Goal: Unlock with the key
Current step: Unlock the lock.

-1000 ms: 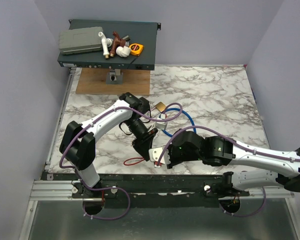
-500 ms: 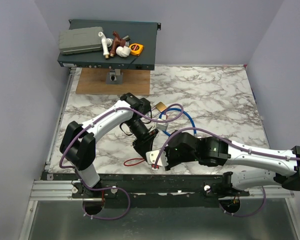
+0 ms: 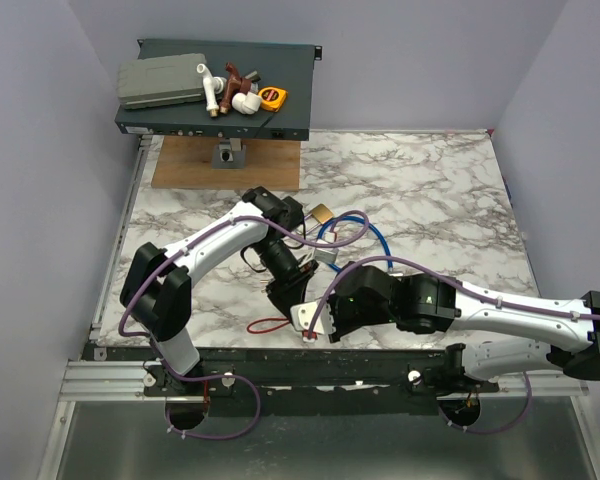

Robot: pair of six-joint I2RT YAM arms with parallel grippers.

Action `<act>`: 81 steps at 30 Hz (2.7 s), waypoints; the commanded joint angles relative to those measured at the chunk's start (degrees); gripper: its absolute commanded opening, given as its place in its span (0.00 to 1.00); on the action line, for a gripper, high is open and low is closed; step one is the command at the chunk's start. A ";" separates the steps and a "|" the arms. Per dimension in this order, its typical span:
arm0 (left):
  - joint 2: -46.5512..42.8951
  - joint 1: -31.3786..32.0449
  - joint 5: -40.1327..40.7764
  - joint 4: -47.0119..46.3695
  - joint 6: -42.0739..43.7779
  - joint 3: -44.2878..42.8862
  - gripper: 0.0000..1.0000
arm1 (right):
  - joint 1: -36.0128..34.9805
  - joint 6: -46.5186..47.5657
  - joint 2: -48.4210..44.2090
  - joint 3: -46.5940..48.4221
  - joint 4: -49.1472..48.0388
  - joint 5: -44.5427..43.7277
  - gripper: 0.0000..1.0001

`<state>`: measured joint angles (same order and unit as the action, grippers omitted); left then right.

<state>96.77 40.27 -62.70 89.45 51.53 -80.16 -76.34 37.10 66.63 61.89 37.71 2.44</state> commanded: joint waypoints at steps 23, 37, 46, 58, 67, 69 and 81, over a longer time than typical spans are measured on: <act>0.66 1.85 0.74 3.56 -0.99 -2.84 0.00 | -3.40 1.21 0.17 2.45 0.08 -1.29 0.01; 0.84 1.74 0.56 3.52 -1.43 -2.50 0.00 | -6.40 1.33 2.01 2.54 -1.08 -5.16 0.01; 0.67 2.18 1.09 3.47 -1.96 -2.76 0.00 | -6.50 0.96 1.84 1.89 -3.25 -6.25 0.01; 0.46 2.75 2.22 3.45 -2.56 -3.08 0.00 | -6.63 0.60 2.91 0.43 -6.59 -6.70 0.01; -1.79 1.17 0.94 3.30 -2.17 -1.75 0.00 | -6.63 -0.93 1.22 -1.46 -6.99 -6.64 0.01; -2.44 0.40 0.59 3.31 -1.88 -1.95 0.00 | -6.63 -1.24 0.25 -2.62 -8.09 -6.81 0.01; -4.95 -0.15 -1.20 3.45 0.91 -3.60 0.00 | -6.63 -0.99 -4.52 -7.63 -15.60 -8.86 0.01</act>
<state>93.23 40.29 -58.22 90.37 50.92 -81.78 -82.43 36.49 63.13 55.90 24.97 -5.98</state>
